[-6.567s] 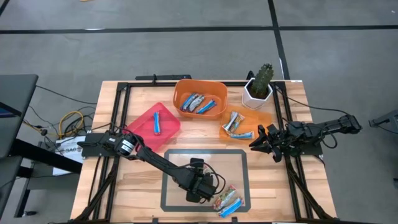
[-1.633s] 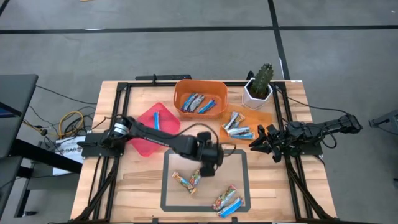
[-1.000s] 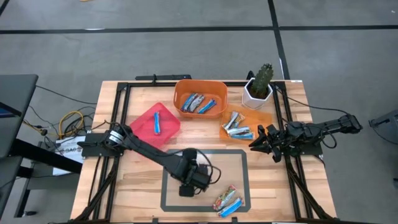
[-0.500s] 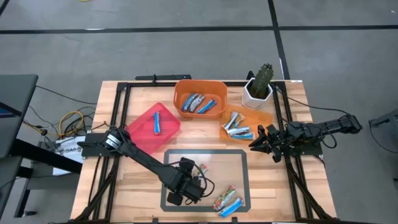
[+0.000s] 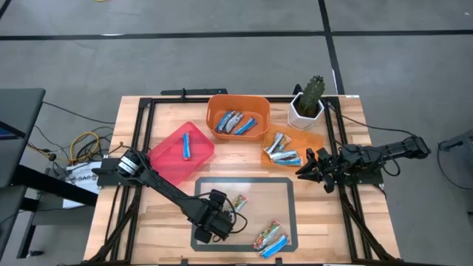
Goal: Pick and place Granola Bars by type
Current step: Put the yellow granola bar into the light orange bin
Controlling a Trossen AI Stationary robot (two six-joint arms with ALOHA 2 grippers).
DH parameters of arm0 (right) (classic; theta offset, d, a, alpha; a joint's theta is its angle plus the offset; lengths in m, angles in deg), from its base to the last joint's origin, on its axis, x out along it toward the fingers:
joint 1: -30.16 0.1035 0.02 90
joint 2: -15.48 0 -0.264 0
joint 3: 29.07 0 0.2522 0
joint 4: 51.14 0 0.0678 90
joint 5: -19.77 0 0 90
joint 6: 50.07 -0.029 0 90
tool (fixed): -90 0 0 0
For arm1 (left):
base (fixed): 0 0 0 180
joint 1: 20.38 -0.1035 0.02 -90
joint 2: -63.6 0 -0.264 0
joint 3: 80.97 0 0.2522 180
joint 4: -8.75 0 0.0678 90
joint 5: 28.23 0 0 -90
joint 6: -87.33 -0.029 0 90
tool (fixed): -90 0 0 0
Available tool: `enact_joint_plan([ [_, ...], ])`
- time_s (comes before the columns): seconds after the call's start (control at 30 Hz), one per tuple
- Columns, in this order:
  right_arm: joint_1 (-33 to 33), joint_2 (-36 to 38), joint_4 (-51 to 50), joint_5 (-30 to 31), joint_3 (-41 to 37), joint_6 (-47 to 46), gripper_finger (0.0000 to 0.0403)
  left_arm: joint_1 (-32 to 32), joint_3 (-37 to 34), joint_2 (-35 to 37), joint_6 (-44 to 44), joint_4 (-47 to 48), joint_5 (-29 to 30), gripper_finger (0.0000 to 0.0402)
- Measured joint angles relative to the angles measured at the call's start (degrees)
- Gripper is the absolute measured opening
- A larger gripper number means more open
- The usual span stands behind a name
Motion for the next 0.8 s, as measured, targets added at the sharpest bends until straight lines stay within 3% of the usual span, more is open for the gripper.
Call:
enact_joint_plan([
  [0.43, -0.01, 0.0, 0.0, 0.0, -0.01, 0.0, 0.0082, -0.13, -3.44, 0.1, -0.3, -5.14, 2.03, 0.0182],
  [0.8, -0.02, 0.0, 0.0, 0.0, -0.01, 0.0, 0.0082, -0.13, -3.48, 0.37, 0.43, -4.95, 1.54, 0.0075],
])
